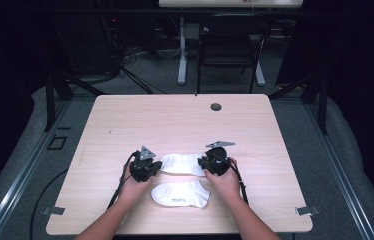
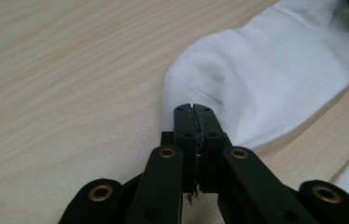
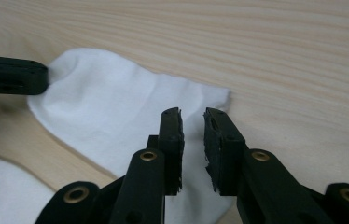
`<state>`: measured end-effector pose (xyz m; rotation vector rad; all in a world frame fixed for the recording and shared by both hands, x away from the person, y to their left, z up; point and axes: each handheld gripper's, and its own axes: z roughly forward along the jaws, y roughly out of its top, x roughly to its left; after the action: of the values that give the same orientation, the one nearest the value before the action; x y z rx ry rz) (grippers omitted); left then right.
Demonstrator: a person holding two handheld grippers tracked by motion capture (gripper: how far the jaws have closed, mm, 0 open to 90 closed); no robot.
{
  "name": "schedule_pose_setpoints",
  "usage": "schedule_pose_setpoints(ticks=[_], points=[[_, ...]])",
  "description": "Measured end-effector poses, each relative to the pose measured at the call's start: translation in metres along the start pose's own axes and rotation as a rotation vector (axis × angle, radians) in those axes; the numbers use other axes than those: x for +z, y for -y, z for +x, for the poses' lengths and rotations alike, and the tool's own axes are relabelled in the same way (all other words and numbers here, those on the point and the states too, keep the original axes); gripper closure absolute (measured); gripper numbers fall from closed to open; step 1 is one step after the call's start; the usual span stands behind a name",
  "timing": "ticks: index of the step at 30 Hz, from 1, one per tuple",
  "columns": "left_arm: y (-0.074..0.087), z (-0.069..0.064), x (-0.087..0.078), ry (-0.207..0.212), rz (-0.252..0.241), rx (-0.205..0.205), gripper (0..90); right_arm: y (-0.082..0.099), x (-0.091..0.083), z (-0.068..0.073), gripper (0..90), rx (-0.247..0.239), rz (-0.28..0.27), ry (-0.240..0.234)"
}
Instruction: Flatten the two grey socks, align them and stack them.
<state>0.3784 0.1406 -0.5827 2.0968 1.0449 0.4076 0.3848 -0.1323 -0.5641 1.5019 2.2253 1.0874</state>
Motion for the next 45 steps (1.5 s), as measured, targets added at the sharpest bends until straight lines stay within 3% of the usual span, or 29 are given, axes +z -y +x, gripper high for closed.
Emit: schedule_pose_setpoints(ticks=[8,14,19,27,36,45], points=[[0.001,0.0,0.0,0.001,-0.004,-0.002,88.9,0.006,0.003,-0.015,78.1,0.05,0.028,0.032],[0.001,0.001,0.0,-0.001,-0.007,-0.005,88.9,0.01,0.003,-0.017,83.6,0.03,0.019,0.045],[0.002,0.003,-0.002,0.0,-0.001,-0.002,88.4,0.01,0.002,-0.019,84.1,0.043,0.028,0.036],[-0.002,0.003,-0.006,0.005,-0.001,-0.024,79.8,0.007,0.002,-0.017,77.9,0.036,0.037,0.021],[-0.012,0.009,-0.011,-0.017,-0.028,-0.032,67.8,0.002,-0.006,-0.015,70.6,0.041,-0.012,0.009],[-0.016,0.021,-0.011,-0.043,-0.038,-0.064,59.0,-0.007,-0.011,-0.014,62.2,-0.01,-0.004,0.027]])
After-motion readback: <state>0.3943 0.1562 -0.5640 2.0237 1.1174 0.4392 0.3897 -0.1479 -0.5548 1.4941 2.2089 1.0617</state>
